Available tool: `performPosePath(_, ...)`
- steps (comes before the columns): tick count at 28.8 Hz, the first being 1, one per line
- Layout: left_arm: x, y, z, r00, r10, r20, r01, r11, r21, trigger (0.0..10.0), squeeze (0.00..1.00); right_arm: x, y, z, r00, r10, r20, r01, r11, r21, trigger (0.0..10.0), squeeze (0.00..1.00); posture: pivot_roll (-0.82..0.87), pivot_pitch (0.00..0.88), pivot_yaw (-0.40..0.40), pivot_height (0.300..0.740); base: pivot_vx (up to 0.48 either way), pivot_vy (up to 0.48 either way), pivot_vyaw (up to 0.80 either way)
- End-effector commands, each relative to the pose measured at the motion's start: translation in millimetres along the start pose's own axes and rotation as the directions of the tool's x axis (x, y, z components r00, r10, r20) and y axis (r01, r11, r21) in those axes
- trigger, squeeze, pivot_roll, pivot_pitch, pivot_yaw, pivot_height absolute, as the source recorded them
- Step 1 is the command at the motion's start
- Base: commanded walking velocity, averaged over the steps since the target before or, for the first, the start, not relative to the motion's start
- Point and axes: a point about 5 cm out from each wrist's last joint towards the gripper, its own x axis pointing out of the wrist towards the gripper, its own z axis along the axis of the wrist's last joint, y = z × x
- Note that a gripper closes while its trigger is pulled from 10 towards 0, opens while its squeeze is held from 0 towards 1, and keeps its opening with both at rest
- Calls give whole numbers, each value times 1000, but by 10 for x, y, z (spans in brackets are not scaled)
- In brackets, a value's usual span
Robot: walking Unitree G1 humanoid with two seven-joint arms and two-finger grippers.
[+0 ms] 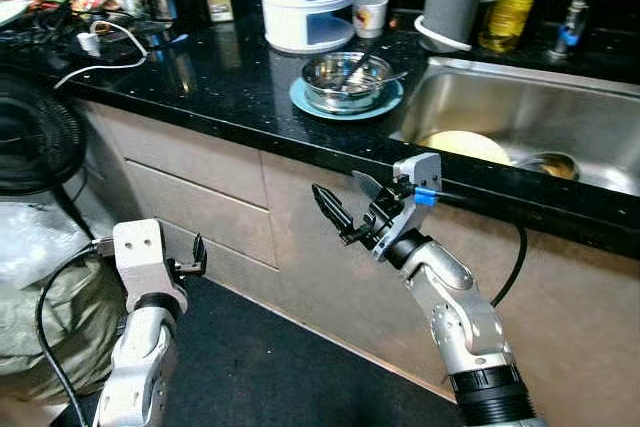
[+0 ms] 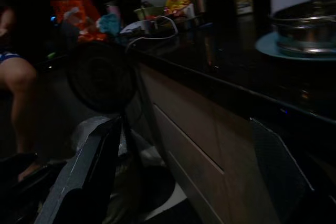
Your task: Kitchen organization
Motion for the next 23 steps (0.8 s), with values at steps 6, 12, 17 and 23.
performPosePath(6, -41, -23, -23, 998, -64, -9, 64, 998, -20, 10000, 0, 20, 57, 11, 1000, 17, -1, -17, 1000, -6, 10000, 0, 18, 0, 13, 740, 0, 0, 781)
performPosePath(12, -52, -53, -33, 996, -88, -20, 87, 996, -26, 10000, 0, 5, 56, -15, 1000, 15, -13, -15, 1000, -8, 10000, 0, 15, 0, 16, 740, 0, 0, 783)
performPosePath(17, -68, -86, -41, 994, -109, -22, 108, 993, -41, 10000, 0, -7, 51, -30, 1000, 6, -20, -6, 1000, -8, 10000, 0, 15, 0, 16, 740, 0, -262, 784)
performPosePath(23, -61, -70, -59, 996, -78, -36, 76, 996, -38, 10000, 0, -9, 46, -75, 999, -16, -37, 17, 1000, 21, 10000, 0, 15, 0, 16, 740, 0, -156, 391)
